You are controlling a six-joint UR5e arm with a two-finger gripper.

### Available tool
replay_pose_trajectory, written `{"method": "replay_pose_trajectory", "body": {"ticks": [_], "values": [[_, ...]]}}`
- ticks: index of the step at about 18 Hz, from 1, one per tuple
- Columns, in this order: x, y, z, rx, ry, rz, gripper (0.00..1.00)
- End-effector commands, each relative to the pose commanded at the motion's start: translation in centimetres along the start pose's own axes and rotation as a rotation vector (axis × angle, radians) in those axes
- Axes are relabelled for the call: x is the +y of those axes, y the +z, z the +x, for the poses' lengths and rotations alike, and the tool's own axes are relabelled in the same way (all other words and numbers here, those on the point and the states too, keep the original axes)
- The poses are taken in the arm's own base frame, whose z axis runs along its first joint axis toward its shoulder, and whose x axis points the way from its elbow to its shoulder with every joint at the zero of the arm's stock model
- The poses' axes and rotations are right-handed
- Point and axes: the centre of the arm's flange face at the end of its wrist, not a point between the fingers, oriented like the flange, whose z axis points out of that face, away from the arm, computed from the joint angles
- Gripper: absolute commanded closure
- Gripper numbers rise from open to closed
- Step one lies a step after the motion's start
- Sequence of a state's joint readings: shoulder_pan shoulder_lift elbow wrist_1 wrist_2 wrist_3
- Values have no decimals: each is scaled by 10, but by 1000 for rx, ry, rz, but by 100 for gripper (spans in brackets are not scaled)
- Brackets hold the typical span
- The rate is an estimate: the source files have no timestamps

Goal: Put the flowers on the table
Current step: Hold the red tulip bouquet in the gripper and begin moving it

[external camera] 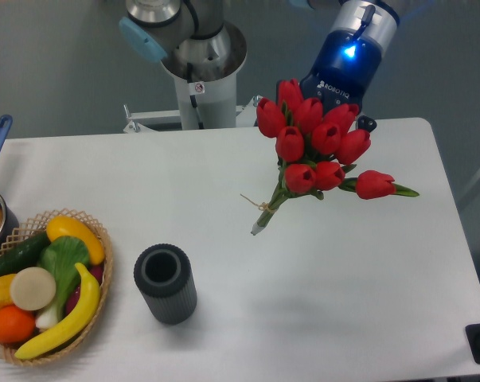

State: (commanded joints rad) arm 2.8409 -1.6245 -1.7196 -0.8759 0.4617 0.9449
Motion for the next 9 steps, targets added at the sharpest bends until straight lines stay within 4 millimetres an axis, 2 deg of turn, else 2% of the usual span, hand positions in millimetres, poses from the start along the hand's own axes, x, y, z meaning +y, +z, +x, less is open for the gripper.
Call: {"method": "replay_pose_trajectory", "body": {"ticks": [9], "values": [[2,-4,8,-35,4,-44,59]]}}
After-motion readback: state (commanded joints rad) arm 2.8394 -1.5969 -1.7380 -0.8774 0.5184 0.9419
